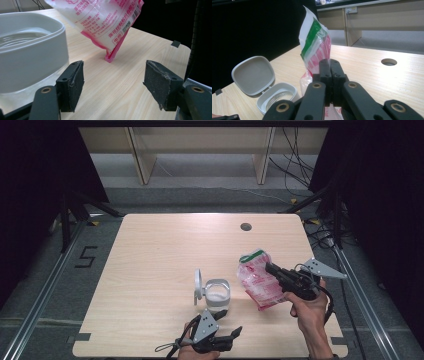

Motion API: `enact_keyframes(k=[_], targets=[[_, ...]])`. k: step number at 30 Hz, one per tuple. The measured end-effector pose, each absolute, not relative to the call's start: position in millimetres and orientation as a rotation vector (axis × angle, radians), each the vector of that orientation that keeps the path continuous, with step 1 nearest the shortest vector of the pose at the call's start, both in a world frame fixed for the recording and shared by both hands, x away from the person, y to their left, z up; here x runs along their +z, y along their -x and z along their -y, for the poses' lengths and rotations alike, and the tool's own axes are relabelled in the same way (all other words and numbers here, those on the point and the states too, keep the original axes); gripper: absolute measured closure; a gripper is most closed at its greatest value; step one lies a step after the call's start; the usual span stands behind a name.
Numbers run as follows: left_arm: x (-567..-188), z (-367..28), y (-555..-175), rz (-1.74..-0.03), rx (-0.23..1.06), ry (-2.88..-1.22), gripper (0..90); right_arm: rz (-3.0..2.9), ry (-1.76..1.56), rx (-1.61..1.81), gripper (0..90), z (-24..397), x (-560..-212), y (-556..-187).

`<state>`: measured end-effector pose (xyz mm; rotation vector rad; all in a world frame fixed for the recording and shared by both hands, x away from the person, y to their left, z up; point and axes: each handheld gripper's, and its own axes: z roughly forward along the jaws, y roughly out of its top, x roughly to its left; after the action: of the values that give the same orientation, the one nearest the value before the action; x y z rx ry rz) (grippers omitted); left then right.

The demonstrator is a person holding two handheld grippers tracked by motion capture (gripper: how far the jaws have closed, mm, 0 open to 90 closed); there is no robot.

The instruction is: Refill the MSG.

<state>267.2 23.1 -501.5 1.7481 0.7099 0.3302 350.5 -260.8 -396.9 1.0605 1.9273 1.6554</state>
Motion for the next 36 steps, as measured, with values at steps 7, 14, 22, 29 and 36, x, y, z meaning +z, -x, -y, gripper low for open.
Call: enact_keyframes(k=[7,14,22,29,36], targets=[[-500,-35,-267,-0.715,0.35,-1.749,31.3,-1.911,-1.128,1.685,90.0,267,-400,-349],[-497,-41,-267,-0.692,0.328,-1.738,31.2,-1.883,-1.142,1.664,90.0,276,-402,-349],[-495,-48,-264,-0.71,0.358,-1.737,30.6,-1.864,-1.192,1.66,90.0,283,-403,-348],[-491,-60,-268,-0.689,0.367,-1.766,30.2,-1.85,-1.198,1.631,90.0,289,-404,-347],[-492,-66,-269,-0.724,0.364,-1.781,30.2,-1.839,-1.198,1.605,90.0,296,-406,-348]])
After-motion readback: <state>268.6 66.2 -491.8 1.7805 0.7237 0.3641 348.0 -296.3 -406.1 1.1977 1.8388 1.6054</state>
